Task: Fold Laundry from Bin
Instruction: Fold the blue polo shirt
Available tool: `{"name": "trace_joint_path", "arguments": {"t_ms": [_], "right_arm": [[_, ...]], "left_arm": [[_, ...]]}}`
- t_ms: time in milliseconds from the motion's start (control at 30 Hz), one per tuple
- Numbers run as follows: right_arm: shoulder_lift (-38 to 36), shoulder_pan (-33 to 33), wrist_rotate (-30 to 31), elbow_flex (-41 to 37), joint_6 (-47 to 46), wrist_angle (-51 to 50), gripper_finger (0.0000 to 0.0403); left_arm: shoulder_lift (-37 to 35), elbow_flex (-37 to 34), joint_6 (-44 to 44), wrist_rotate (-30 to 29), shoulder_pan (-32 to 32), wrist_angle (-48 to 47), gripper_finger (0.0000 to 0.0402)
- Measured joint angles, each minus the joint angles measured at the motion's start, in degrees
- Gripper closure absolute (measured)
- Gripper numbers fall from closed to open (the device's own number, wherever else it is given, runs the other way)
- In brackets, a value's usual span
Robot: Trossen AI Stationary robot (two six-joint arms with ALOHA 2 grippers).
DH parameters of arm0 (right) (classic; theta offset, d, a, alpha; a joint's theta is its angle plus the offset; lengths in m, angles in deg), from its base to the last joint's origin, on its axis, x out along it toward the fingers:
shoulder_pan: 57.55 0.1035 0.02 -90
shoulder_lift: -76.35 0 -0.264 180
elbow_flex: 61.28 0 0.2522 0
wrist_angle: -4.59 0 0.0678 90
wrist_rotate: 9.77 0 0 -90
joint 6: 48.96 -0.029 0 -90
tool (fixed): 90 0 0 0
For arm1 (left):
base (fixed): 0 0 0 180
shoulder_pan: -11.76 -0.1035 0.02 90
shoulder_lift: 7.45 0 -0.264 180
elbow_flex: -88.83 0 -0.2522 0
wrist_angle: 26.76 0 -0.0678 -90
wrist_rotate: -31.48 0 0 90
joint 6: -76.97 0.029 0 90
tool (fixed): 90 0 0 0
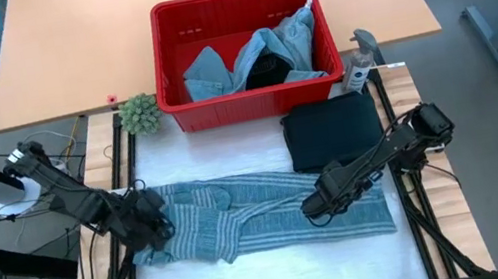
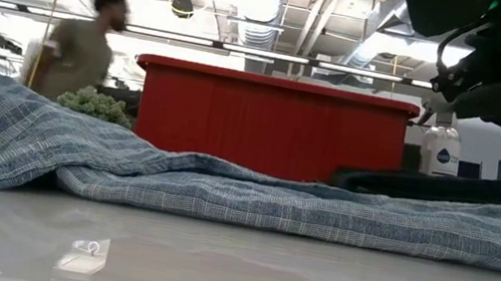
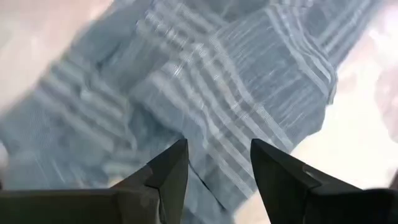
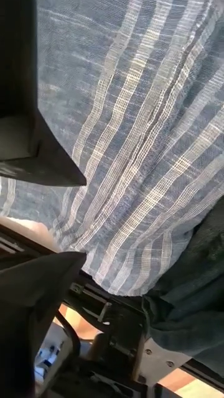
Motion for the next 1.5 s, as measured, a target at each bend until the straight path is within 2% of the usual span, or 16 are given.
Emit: {"name": "trace_joint_path", "arguments": {"t_ms": [200,367,600,767,833,933,1000,1267,1400,1500], "right_arm": [[0.0,0.14,1.51,0.0,0.45,0.0,0.0189],[0.0,0.62,1.65,0.0,1.35,0.0,0.0188],[0.0,1.18,3.03,0.0,1.56,0.04,0.0188],[0.0,1.18,4.36,0.0,2.47,0.05,0.0188],[0.0,1.16,4.44,0.0,3.1,0.07,0.0188],[0.0,1.16,4.44,0.0,4.38,0.09,0.0188],[0.0,1.34,4.44,0.0,4.49,0.1,0.0188],[-0.17,6.48,4.39,0.43,8.25,2.45,0.0188],[-0.2,11.02,4.42,1.57,9.73,2.45,0.0188],[-0.2,13.31,4.38,1.81,9.6,3.98,0.0188]], "left_arm": [[1.93,-2.87,-20.3,4.96,5.91,-1.25,0.0258],[6.79,-3.76,-28.21,5.36,10.81,-1.36,0.0275],[12.81,-3.8,-31.08,8.4,12.75,-0.85,0.028],[14.67,-3.8,-31.45,7.37,12.8,4.19,0.0288],[14.66,-3.8,-30.97,7.44,12.82,5.75,0.0311],[14.42,-3.8,-30.47,9.61,13.34,7.79,0.0375],[14.29,-3.8,-30.1,12.39,14.24,9.76,0.0392],[14.29,-3.8,-33.24,21.86,20.25,8.9,0.0401],[14.29,-3.8,-33.84,23.02,22.16,6.13,0.0401],[14.29,-3.8,-32.53,21.42,22.31,3.78,0.0401]]}}
